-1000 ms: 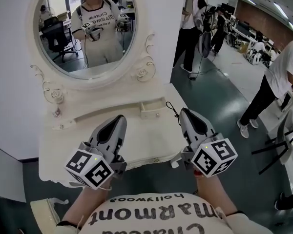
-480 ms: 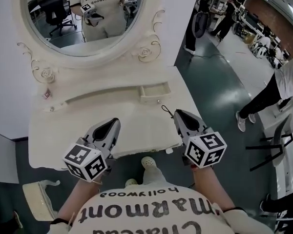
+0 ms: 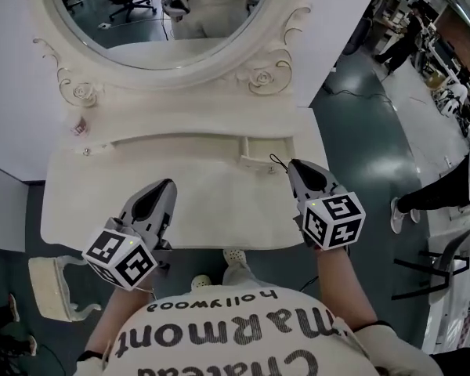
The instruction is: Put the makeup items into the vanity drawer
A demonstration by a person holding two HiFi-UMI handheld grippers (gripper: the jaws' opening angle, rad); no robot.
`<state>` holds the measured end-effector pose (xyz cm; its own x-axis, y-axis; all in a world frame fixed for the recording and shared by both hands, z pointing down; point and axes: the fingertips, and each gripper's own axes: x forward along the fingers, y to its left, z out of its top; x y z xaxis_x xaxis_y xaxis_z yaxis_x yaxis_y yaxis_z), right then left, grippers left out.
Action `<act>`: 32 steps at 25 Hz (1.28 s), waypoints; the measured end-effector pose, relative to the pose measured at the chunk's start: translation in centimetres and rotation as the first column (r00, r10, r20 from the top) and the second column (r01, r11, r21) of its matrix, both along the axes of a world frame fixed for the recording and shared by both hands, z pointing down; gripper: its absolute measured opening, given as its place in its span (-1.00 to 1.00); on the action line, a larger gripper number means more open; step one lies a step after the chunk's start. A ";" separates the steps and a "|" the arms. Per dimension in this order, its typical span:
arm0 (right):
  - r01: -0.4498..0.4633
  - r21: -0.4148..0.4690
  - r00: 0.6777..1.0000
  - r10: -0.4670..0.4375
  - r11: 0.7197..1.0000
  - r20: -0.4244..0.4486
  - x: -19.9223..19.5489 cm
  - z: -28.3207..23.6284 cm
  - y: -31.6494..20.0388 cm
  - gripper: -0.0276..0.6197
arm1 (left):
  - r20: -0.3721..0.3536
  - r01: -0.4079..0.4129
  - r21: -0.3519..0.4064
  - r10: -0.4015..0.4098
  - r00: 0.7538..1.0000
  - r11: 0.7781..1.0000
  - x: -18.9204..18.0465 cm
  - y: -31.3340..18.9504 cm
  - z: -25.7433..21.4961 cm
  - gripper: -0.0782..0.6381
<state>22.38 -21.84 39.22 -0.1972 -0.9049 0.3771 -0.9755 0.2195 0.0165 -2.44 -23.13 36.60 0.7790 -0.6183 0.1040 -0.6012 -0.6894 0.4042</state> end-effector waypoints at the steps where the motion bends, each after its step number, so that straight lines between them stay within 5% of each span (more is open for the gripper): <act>1: 0.009 -0.007 1.000 -0.009 1.000 0.006 0.2 0.2 -0.8 -0.82 | -0.004 0.018 -0.009 -0.018 1.000 1.000 -0.2 -0.3 0.1 -0.76; 11: 0.118 -0.044 0.993 -0.117 0.992 0.028 0.2 1.3 -6.1 -0.82 | -0.036 0.174 -0.066 -0.177 0.984 0.983 -2.1 -2.5 0.4 -0.76; 20: 0.265 -0.179 0.956 -0.283 0.948 -0.081 -1.3 4.2 -7.4 -0.82 | -0.025 0.187 -0.076 -0.189 0.982 0.979 -1.2 -3.3 0.5 -0.76; 32: 0.274 -0.291 0.948 -0.309 0.917 -0.079 -1.2 6.4 -8.4 -0.82 | -0.012 0.241 -0.080 -0.243 0.970 0.967 -3.4 -3.6 0.4 -0.76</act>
